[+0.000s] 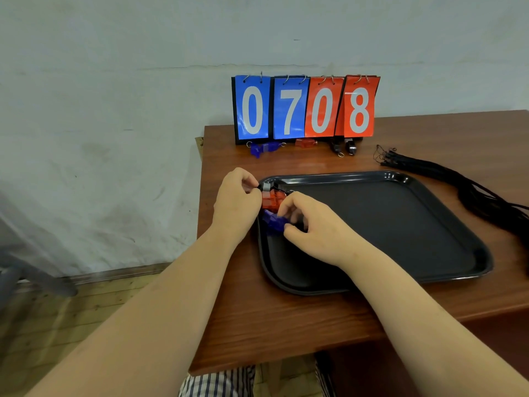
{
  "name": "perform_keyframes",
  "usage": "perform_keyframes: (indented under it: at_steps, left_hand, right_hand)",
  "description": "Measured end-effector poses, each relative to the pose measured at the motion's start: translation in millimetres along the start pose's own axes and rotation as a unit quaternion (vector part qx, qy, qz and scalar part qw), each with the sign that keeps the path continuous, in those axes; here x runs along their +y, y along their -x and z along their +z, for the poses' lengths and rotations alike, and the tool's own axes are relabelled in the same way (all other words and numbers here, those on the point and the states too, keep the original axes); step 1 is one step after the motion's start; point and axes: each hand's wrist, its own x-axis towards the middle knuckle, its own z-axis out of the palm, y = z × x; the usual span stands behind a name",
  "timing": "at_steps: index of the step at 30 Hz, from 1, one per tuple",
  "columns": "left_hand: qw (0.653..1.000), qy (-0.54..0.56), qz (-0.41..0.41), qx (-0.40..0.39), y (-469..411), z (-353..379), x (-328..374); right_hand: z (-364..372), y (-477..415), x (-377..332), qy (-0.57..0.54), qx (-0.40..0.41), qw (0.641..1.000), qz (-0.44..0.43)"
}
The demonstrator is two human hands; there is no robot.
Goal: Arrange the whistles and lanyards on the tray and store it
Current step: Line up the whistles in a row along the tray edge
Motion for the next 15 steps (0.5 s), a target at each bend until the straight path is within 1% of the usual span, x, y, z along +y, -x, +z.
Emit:
perform_keyframes:
  at_steps: [8, 15]
  left_hand:
    - [1.000, -0.003, -0.010, 0.002, -1.8, 1.3, 0.2]
    - [1.000, -0.001, -0.008, 0.003, -1.7, 1.2, 0.5]
  right_hand:
    - [-2.2, -0.5, 0.0, 0.019, 0.012, 0.999, 0.023]
    - [-0.7, -2.1, 2.2, 0.028, 0.042, 0.999, 0.008]
